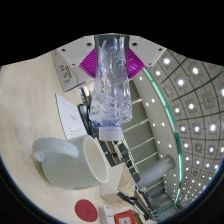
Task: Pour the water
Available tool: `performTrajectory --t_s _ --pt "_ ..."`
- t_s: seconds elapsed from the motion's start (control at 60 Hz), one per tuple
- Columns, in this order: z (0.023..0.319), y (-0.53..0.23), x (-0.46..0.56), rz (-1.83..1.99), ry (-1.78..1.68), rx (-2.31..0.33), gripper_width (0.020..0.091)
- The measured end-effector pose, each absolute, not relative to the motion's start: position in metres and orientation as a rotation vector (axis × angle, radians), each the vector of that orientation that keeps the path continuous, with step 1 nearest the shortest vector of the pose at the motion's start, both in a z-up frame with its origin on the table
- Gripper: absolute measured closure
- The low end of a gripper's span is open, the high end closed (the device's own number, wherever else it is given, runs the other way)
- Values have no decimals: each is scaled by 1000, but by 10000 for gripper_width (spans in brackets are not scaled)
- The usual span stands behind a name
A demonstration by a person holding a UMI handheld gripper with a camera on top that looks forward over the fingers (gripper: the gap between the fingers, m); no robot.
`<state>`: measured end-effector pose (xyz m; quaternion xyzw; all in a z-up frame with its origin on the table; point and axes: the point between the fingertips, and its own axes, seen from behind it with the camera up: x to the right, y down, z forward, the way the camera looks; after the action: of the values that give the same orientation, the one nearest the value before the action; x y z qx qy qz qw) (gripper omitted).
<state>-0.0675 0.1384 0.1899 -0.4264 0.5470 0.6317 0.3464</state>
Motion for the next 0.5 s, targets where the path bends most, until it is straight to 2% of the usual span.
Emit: performTrajectory --t_s 0.133,0.267,0.433,0.483,0.5 --pt "188 139 -64 1651 1430 -1112 765" --pt "191 137 -71 1571 1347 -1232 764" --pt "222 133 -61 1302 1072 -1424 765" --pt "236 134 -50 1203 976 -1460 765" --pt "251 126 -41 1173 946 -1471 765"
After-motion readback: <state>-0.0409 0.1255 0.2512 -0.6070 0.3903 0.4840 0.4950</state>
